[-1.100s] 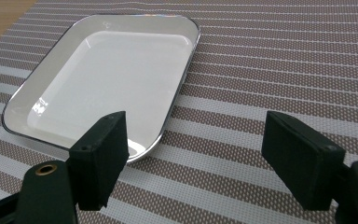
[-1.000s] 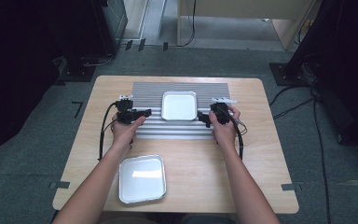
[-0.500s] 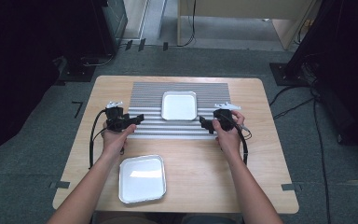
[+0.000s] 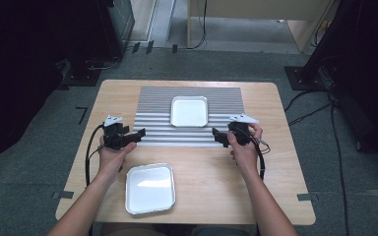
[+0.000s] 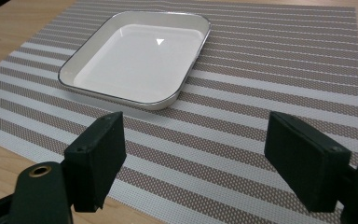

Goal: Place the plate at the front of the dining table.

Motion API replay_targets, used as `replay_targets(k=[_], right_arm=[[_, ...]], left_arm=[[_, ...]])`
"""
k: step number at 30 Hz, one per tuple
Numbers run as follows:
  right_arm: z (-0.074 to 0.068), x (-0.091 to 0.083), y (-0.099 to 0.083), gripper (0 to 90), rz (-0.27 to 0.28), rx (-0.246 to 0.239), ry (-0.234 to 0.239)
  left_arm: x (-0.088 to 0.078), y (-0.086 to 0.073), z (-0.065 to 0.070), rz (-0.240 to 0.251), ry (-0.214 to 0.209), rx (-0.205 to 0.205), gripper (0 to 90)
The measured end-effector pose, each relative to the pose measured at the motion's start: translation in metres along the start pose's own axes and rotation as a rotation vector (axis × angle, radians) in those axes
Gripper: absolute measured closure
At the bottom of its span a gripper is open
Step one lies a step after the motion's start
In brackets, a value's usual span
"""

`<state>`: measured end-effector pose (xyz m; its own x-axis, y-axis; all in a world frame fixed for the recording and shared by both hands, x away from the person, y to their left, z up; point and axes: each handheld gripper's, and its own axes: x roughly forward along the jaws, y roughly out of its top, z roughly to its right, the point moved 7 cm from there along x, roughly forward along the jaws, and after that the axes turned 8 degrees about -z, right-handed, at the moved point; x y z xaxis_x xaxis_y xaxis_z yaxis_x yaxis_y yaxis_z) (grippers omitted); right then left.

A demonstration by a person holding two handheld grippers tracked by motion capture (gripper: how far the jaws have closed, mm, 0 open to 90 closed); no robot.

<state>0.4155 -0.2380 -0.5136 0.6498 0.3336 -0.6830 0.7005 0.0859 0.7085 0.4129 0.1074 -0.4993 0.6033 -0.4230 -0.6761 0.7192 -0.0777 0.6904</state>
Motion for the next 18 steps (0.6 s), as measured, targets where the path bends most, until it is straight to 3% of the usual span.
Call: replay_targets(k=[5, 18], right_arm=[[0.009, -0.014, -0.005, 21.4, 0.029, 0.034, 0.004], [0.02, -0.035, -0.026, 21.4, 0.031, 0.034, -0.001]], left_arm=[[-0.008, -0.01, -0.006, 0.005, -0.005, -0.01, 26.6], [-0.022, -0.038, -0.025, 0.004, -0.007, -0.052, 27.0]])
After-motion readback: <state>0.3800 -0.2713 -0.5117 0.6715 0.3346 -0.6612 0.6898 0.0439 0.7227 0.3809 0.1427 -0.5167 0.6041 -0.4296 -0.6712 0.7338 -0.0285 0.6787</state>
